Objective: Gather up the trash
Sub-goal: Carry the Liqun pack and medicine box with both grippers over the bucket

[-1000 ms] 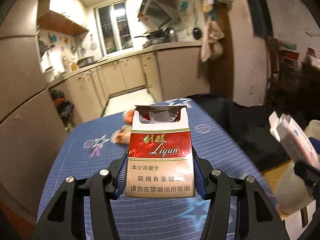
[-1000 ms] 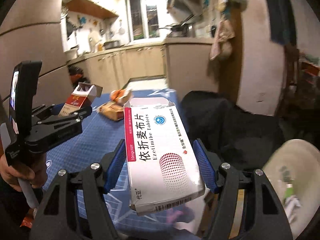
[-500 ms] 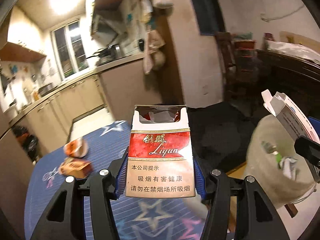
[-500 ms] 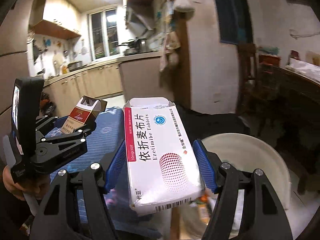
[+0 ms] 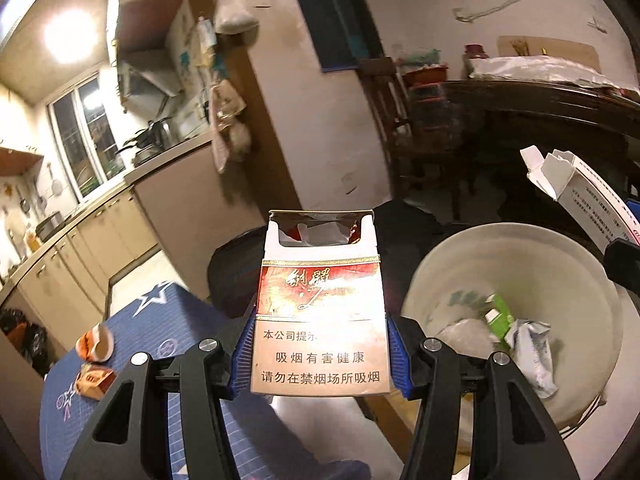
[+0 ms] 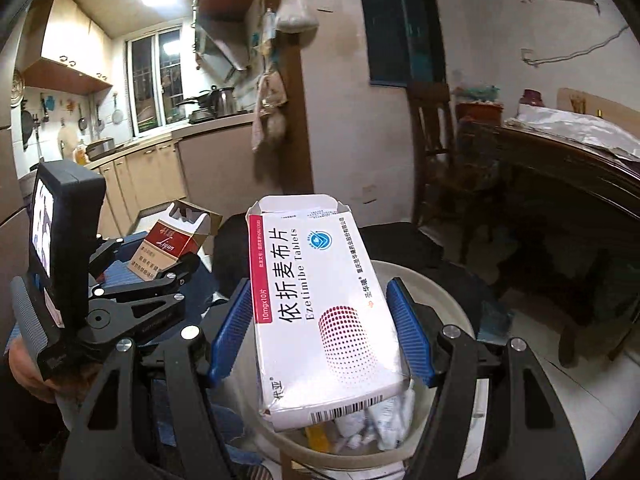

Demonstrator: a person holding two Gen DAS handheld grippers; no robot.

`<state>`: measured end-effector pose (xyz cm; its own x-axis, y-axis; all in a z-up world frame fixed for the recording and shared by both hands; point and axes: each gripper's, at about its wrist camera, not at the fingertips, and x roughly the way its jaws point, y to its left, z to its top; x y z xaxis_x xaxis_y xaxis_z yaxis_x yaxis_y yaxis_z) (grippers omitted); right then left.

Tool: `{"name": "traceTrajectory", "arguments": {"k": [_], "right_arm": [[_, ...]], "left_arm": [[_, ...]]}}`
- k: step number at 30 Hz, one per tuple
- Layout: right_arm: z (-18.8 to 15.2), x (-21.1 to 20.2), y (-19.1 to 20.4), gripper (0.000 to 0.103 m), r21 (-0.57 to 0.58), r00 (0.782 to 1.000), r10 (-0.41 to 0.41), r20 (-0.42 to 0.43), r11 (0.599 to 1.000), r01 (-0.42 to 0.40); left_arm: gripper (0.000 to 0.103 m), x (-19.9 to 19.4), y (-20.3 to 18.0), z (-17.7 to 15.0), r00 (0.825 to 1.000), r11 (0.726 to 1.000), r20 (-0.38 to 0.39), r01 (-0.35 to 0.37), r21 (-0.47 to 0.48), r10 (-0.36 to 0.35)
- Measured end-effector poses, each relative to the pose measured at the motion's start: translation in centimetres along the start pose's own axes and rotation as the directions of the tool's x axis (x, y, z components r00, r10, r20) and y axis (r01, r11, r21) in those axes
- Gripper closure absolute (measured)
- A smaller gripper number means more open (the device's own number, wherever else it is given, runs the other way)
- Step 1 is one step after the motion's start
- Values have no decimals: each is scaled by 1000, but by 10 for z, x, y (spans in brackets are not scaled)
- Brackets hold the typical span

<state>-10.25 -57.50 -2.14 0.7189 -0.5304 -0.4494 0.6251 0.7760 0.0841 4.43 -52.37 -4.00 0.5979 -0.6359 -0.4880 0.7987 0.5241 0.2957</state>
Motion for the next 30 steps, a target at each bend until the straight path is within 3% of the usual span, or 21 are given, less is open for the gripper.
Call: {"name": "traceTrajectory", "arguments": {"k": [17,30], "right_arm": [[-21,-3,-72,38,62,991,-127,-30,990,129],[-27,12,-81,38,61,989,-139,-58,988,143]], "left_arm": [[47,25,-80,4,991,984,-29,131,124,-128],[47,36,-97,2,987,974,-43,161,158,-156]]}}
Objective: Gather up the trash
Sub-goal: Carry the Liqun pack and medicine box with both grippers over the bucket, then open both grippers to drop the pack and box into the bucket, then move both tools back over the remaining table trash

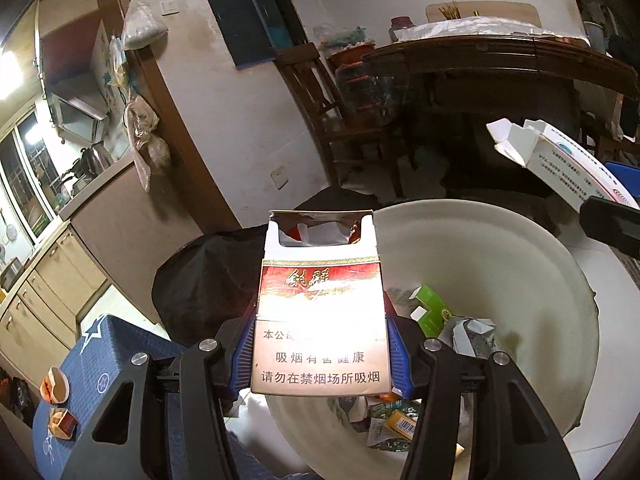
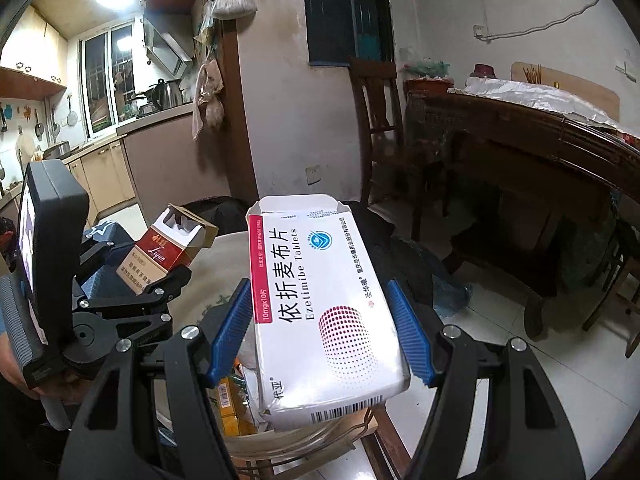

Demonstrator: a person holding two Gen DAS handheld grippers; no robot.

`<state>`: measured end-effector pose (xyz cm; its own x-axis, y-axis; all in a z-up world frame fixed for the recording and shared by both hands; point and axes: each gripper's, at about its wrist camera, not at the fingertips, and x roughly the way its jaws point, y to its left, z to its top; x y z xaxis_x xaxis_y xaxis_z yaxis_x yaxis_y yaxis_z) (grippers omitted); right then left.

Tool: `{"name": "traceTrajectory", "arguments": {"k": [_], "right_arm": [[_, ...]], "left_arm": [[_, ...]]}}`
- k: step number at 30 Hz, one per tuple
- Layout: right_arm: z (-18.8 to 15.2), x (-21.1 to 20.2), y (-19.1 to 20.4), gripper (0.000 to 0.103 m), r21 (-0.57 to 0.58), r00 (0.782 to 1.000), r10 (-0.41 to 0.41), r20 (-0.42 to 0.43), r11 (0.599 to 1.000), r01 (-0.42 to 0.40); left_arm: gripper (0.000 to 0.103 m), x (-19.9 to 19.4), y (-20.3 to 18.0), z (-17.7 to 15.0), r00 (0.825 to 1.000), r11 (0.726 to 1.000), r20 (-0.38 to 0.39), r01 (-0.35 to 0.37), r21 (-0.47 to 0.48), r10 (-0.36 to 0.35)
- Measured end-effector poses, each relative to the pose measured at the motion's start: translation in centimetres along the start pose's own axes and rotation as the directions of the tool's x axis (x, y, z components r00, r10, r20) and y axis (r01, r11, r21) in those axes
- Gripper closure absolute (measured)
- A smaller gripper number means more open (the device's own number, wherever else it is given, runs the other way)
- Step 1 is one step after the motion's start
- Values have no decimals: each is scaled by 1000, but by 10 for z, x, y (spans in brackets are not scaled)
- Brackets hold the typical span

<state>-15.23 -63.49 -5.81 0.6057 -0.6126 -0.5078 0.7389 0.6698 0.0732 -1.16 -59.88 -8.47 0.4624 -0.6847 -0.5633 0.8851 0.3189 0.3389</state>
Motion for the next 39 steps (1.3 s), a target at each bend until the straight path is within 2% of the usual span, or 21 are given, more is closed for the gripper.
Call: {"name": "traceTrajectory", "arguments": {"k": [8,13,31,35,37,39], "right_arm": [[4,17,10,33,-36,1000,5,-22,999,-6],[5,24,6,33,-26,999,11,-30,1000,-12],[-1,17,-7,33,4,1000,5,-29,1000,-5],[1,14,-6,33,7,1000,-1,-20,1000,2],[2,10,-8,33,16,1000,-5,-8,1000,5],[2,7,-9,33,26,1000,-4,3,1000,4]], "left_arm": [[46,7,0,0,999,999,-2,40,16,-40],[37,11,2,-3,999,999,-8,32,9,-32],[37,1,-1,-3,998,998,25,66,17,-66],[37,-10,5,-9,981,985,85,172,17,-173],[37,-19,13,-13,952,962,140,273,1,-271],[37,-23,20,-16,927,938,163,346,-19,-338]]}}
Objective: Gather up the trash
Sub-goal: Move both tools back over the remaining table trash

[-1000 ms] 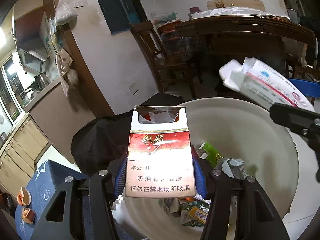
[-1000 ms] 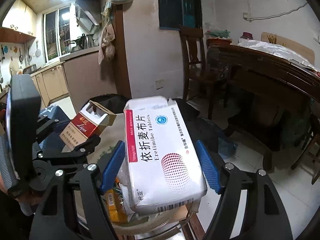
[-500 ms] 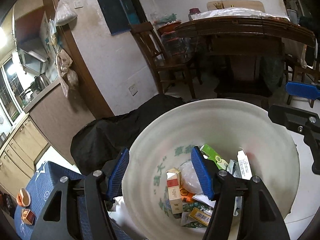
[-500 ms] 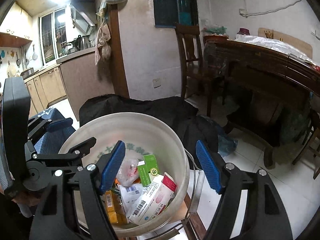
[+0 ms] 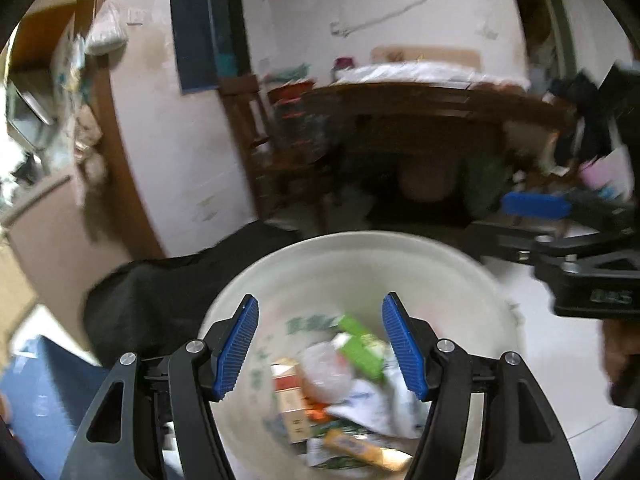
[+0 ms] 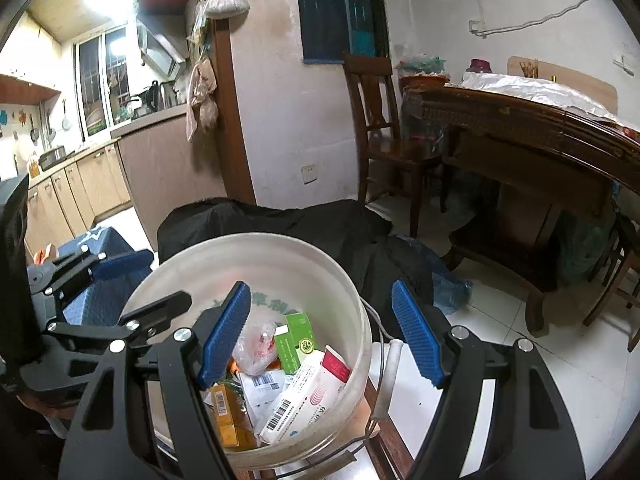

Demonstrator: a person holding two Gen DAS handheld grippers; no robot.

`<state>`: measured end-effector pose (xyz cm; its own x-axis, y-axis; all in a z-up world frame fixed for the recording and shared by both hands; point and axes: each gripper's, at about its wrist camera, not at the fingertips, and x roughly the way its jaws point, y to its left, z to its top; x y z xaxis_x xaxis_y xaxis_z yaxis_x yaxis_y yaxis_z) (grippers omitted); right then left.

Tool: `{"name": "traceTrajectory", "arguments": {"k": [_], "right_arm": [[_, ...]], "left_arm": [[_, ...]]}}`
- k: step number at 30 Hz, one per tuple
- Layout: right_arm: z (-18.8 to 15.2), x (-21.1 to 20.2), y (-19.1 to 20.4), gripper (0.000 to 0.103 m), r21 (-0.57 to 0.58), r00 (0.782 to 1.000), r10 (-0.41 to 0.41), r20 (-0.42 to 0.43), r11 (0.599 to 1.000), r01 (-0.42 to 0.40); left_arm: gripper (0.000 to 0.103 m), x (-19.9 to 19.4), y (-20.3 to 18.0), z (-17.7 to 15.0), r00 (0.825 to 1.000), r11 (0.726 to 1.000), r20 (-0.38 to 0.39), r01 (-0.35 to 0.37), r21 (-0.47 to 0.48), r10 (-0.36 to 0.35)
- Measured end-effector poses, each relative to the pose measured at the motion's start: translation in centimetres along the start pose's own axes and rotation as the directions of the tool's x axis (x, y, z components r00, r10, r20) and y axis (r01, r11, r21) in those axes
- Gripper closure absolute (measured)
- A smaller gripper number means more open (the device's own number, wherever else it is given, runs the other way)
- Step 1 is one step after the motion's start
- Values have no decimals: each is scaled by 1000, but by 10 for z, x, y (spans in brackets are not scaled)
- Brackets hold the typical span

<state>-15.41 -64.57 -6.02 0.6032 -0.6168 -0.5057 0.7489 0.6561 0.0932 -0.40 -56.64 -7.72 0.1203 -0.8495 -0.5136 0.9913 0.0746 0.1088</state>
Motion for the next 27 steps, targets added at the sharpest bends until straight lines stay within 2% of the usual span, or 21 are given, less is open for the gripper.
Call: {"name": "traceTrajectory", "arguments": {"k": [2,5,9,13,16,18,20,23,24,27], "right_arm": [[-1,-2,-1,33,11,1000,-1,7,1000,1],[-1,-3,-1,33,19,1000,6,10,1000,-6],[1,-5,9,33,12,1000,22,17,1000,-23],[4,-6,33,33,-21,998,60,28,998,-59],[6,-5,57,25,-40,993,112,32,993,-110],[6,-3,81,22,-61,986,166,28,985,-164],[7,1,113,20,-98,975,223,16,970,-221],[4,12,166,14,-153,945,327,-17,933,-326],[3,16,182,11,-166,933,358,-28,919,-357],[-1,33,231,7,-192,881,466,-83,860,-473]], "left_arm": [[38,-7,7,-2,997,997,31,70,-32,-69],[38,-20,18,-8,990,990,64,126,-67,-122],[38,-43,36,-19,987,984,95,139,-108,-129],[37,-77,59,-36,992,989,109,84,-118,-71],[37,-108,83,-57,995,992,98,-19,-126,32],[37,-130,107,-73,988,980,82,-113,-165,128],[37,-150,131,-89,977,957,62,-184,-222,203],[37,-176,173,-114,952,900,-7,-290,-325,305],[37,-184,188,-124,943,873,-36,-319,-367,330],[37,-215,237,-159,902,760,-124,-416,-499,413]]}}
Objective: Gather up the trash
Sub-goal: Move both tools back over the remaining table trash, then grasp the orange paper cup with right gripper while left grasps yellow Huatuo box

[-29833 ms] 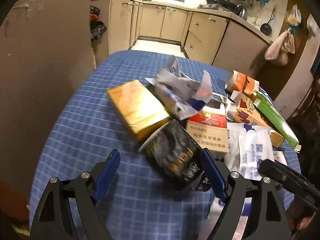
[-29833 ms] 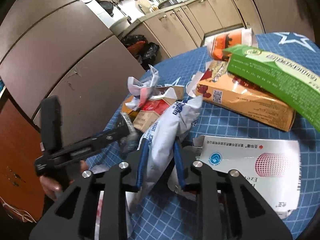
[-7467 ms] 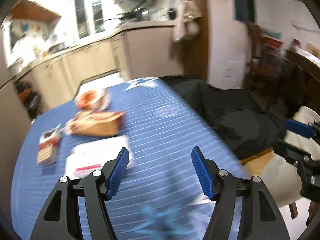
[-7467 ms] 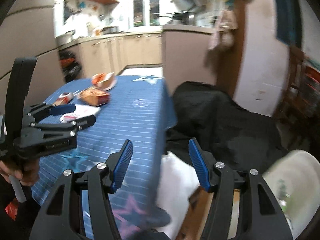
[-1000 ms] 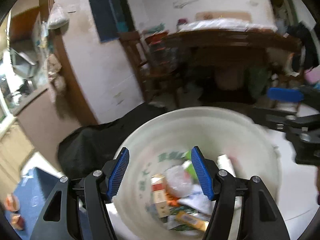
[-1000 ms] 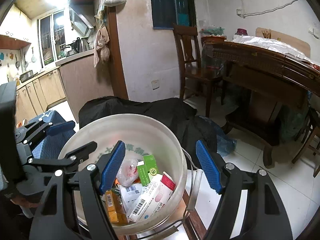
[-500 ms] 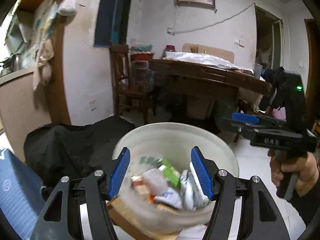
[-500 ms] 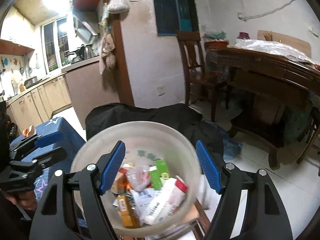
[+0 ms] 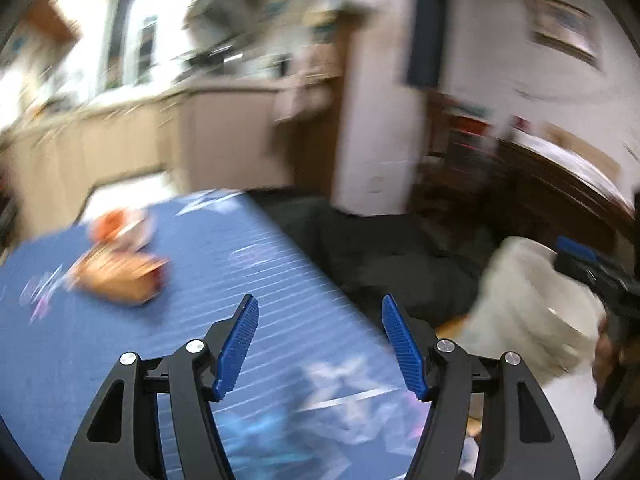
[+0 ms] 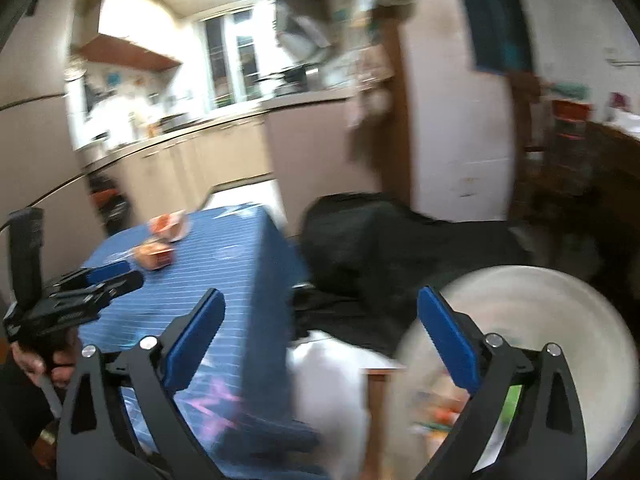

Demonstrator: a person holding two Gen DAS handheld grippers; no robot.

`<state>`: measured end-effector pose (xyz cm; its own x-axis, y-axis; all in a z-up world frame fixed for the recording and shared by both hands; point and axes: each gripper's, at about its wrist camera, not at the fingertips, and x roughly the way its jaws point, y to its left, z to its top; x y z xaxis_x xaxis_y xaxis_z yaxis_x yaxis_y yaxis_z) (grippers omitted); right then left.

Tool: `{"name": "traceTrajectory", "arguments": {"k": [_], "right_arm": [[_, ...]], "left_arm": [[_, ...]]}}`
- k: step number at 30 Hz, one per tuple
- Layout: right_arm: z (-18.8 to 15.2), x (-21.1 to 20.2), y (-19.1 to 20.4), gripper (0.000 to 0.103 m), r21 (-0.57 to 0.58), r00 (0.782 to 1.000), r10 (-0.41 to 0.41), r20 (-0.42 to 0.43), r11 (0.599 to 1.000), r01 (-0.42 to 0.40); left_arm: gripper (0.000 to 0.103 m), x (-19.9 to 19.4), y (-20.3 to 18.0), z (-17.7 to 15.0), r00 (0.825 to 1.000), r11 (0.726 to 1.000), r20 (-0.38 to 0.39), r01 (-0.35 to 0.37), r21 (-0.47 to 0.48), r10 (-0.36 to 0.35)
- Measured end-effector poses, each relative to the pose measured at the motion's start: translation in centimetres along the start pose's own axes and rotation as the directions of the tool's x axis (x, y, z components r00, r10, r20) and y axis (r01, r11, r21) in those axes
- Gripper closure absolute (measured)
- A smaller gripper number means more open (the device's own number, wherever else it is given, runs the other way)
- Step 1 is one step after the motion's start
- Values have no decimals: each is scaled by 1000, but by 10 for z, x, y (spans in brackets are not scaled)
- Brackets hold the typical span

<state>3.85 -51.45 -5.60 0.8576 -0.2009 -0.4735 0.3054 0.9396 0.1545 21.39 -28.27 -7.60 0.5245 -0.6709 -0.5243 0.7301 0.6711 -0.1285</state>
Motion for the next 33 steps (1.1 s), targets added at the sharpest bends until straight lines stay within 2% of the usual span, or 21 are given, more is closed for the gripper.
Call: {"name": "traceTrajectory", "arguments": {"k": [2,5,7,11,12,14,17,19,21,22,23,25,28,31,33], "right_arm": [[5,30,20,6,-2,996,86,-33,996,-86],[13,78,45,6,30,974,201,-104,980,-199],[19,111,66,6,14,961,236,-146,972,-237],[45,161,115,6,-80,947,265,-183,956,-283],[54,173,128,6,-103,943,273,-191,950,-296],[68,193,151,6,-137,934,298,-197,935,-327],[87,236,183,6,-141,887,394,-242,890,-434],[93,265,199,6,-118,842,458,-284,855,-505],[97,300,215,6,-90,814,478,-331,842,-532],[99,317,221,7,-68,790,494,-363,831,-552],[99,326,224,11,-53,779,499,-379,829,-557],[98,346,229,12,-30,751,512,-417,818,-575],[95,370,237,23,5,706,536,-462,798,-602],[95,380,246,34,32,655,586,-478,756,-654],[95,385,254,39,32,640,597,-483,743,-668]], "left_arm": [[37,-6,44,-3,998,993,-19,-65,-95,63],[34,-13,96,-7,990,970,-55,-139,-199,130],[30,-18,128,-6,982,948,-65,-190,-255,179],[25,-19,172,-2,958,911,-93,-285,-298,270],[24,-18,182,-2,956,901,-96,-294,-320,278],[24,-21,195,-7,963,889,-93,-269,-369,253],[24,-13,209,-10,969,878,-98,-245,-410,225],[24,-8,212,-11,972,878,-105,-235,-417,210],[24,0,210,-11,974,880,-113,-228,-417,198],[24,1,210,-11,975,883,-114,-221,-414,191],[23,2,208,-12,976,886,-114,-217,-411,187],[22,4,207,-14,976,890,-111,-215,-402,186],[22,10,211,-16,977,887,-113,-213,-409,182],[22,13,213,-16,978,882,-111,-206,-424,175],[22,15,212,-17,977,884,-113,-213,-416,183]]}}
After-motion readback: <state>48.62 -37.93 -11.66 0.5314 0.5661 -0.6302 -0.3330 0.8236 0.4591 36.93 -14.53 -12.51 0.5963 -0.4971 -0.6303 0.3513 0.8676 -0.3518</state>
